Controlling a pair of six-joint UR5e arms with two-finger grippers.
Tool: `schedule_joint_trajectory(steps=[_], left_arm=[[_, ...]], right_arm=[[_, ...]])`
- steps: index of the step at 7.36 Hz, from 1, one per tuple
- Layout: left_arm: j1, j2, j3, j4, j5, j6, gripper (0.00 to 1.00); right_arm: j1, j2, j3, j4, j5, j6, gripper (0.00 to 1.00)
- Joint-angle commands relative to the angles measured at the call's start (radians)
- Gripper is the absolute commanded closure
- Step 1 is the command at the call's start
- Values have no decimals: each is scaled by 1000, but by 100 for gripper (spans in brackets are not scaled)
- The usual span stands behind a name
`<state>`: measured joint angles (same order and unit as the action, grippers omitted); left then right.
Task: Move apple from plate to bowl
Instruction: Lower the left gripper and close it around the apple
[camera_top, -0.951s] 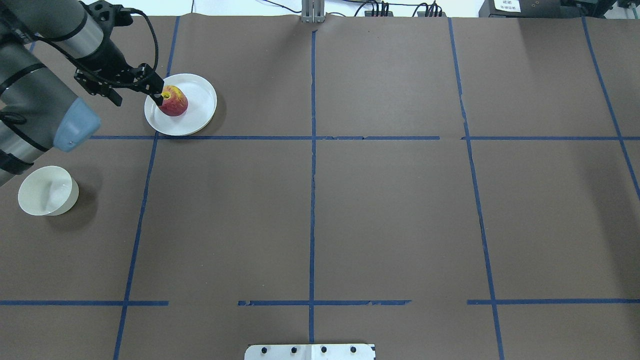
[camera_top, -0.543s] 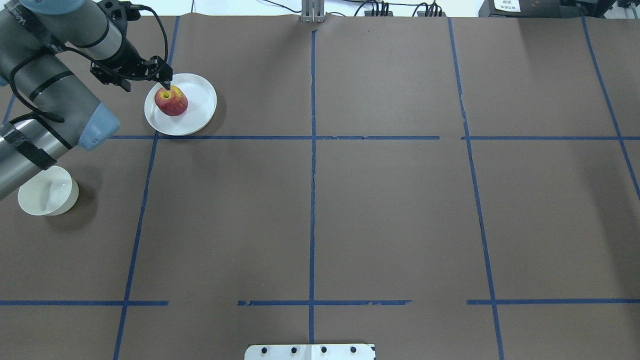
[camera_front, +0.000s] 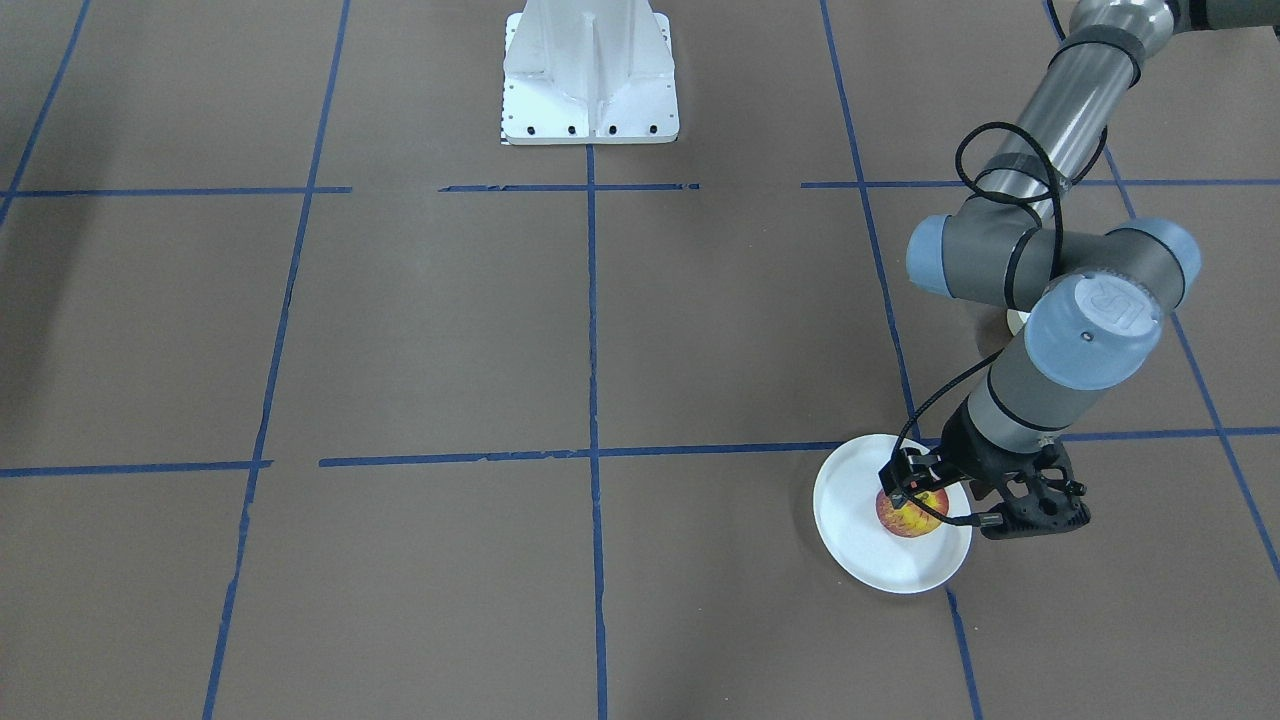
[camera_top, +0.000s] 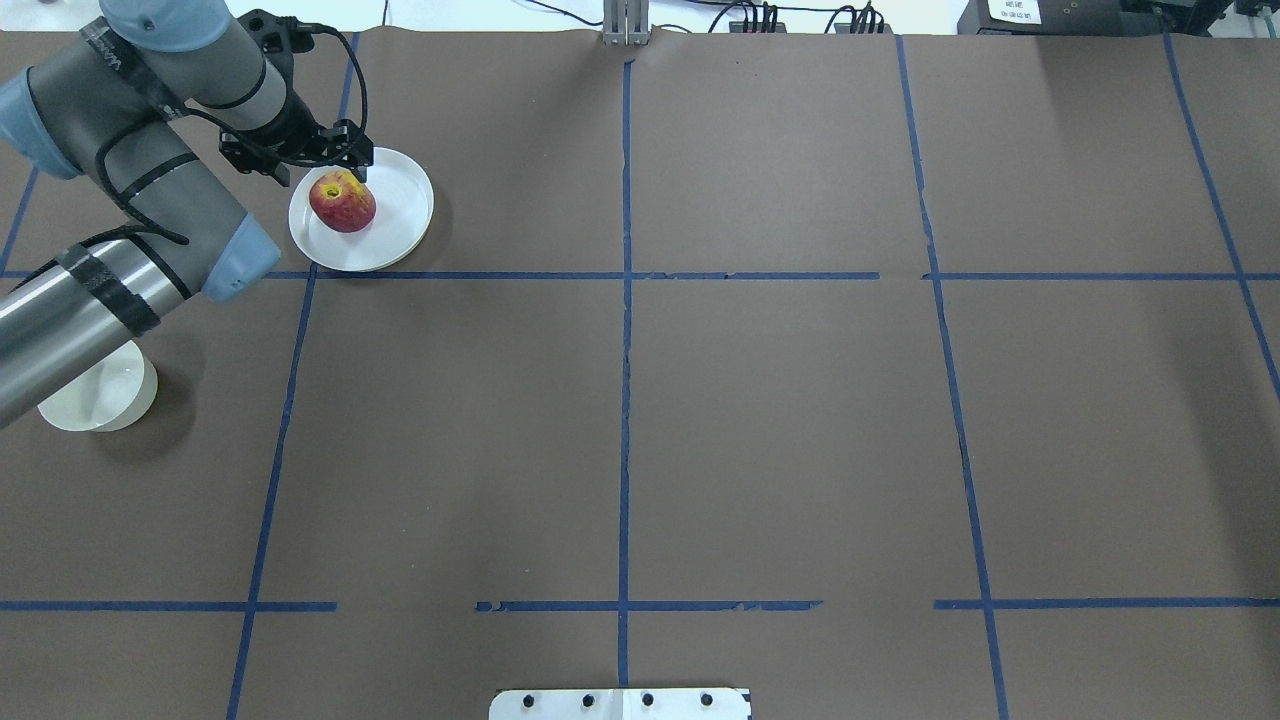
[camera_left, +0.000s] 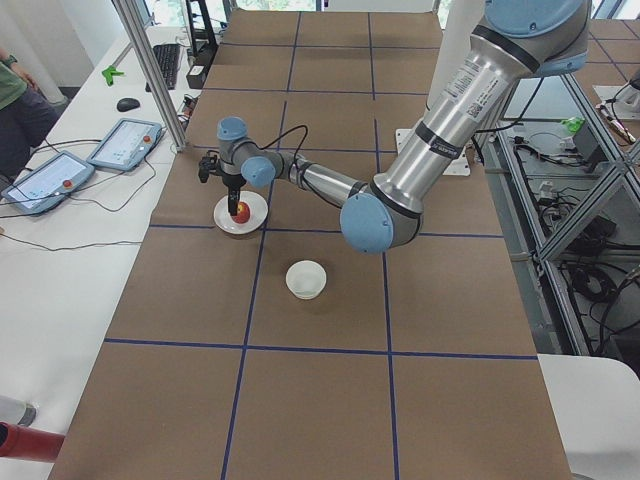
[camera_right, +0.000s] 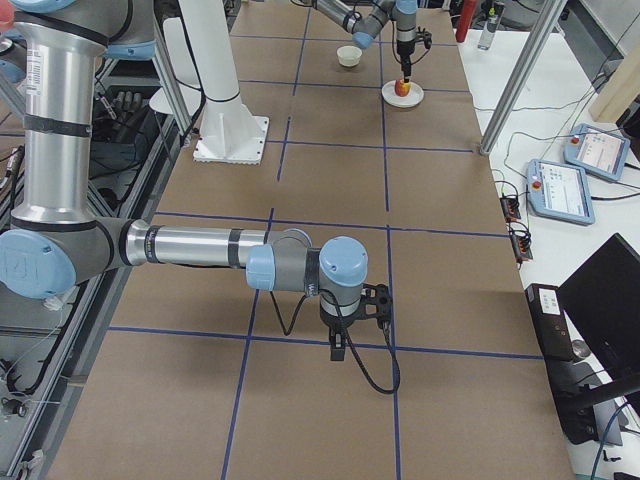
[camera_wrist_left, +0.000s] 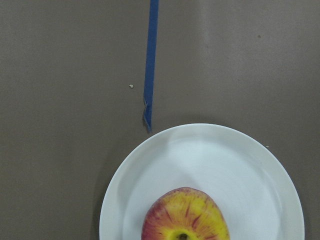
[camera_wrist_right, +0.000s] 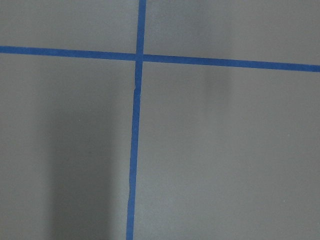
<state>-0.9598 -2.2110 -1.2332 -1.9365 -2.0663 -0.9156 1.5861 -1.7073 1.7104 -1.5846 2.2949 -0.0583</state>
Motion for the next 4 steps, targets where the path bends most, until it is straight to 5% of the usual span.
schedule_joint_trajectory(steps=[1,4], left_arm=[[16,-7,15,-1,0,0,0],[23,-6,41,-9,0,0,0]], right_arm=[[0,0,0,0,0,0,0],[0,0,0,0,0,0,0]])
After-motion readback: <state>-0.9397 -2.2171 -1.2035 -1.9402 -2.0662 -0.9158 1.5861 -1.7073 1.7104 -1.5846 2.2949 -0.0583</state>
